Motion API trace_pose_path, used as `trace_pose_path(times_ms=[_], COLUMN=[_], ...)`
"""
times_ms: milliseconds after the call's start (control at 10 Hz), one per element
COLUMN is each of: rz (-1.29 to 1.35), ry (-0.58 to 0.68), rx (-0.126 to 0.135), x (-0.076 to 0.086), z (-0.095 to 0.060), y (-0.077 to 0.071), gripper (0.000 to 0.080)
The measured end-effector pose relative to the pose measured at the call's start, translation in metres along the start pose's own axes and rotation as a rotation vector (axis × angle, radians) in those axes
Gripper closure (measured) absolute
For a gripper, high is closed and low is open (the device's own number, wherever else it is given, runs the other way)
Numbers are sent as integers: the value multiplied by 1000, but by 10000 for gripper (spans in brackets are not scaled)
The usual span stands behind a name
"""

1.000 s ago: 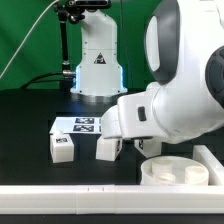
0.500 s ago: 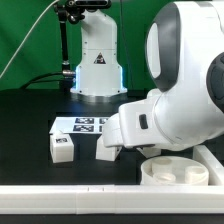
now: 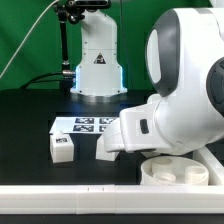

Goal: Assemble stool

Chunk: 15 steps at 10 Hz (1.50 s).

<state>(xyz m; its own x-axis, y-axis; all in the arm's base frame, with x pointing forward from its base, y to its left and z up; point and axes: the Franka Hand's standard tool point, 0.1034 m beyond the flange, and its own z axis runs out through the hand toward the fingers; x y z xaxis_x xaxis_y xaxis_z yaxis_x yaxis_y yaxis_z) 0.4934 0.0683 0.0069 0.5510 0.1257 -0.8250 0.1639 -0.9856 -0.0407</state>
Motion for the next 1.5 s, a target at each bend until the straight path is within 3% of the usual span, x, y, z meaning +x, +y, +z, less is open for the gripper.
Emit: trace_pose_path(times_ms=[200, 300, 400, 700, 1000, 1200, 1500], rz=[0, -1, -3, -18, -23, -37, -36], ry=[2, 2, 2, 3, -28, -21, 24], rx=[0, 1, 2, 7, 34, 28, 25], x=[0, 0, 0, -2, -32, -45, -37], z=[0, 0, 0, -3, -26, -39, -40], y=[0, 1, 1, 3, 12, 12, 12], gripper=[409, 409, 474, 474, 472, 472, 472])
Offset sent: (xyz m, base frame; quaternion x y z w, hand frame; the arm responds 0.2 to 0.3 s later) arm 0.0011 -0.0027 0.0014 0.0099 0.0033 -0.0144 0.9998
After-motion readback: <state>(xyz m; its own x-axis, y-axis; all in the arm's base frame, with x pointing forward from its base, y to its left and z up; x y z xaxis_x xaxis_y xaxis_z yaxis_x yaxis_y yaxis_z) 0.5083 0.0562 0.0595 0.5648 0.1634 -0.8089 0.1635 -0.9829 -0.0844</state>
